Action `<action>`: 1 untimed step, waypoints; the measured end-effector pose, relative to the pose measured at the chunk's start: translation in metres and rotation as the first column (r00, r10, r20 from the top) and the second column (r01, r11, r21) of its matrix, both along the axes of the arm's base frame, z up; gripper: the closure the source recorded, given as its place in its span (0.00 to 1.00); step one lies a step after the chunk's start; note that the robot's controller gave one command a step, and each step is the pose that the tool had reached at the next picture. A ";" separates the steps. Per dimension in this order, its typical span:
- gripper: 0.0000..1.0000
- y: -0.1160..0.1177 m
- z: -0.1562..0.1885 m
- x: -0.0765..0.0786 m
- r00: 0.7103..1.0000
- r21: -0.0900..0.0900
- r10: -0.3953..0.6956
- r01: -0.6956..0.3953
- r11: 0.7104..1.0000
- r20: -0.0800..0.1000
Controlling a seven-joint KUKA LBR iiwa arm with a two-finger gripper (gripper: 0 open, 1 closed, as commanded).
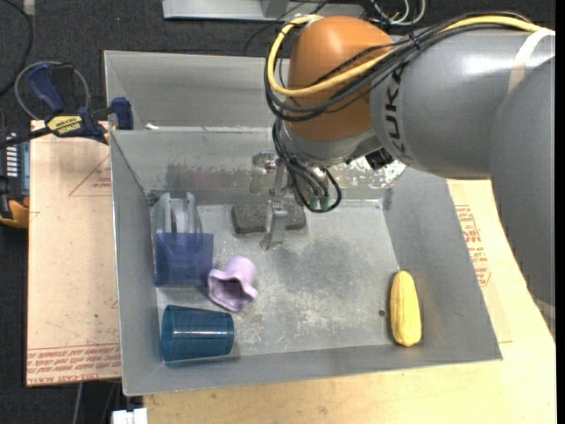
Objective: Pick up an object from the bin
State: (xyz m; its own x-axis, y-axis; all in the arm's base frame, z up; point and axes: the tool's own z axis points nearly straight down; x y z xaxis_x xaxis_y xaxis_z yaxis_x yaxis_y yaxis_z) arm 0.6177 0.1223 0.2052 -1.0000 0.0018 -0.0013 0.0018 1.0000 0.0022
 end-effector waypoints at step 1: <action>0.00 0.000 0.000 0.000 1.000 0.000 0.000 0.000 1.000 0.000</action>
Offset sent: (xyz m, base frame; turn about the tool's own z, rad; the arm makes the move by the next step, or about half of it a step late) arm -0.0124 -0.0339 -0.0406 -0.1541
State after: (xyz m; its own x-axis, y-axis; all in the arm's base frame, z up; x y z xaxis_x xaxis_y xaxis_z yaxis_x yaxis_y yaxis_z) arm 0.6177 0.1223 0.2051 -1.0000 0.0015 -0.0013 0.0015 1.0000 0.0022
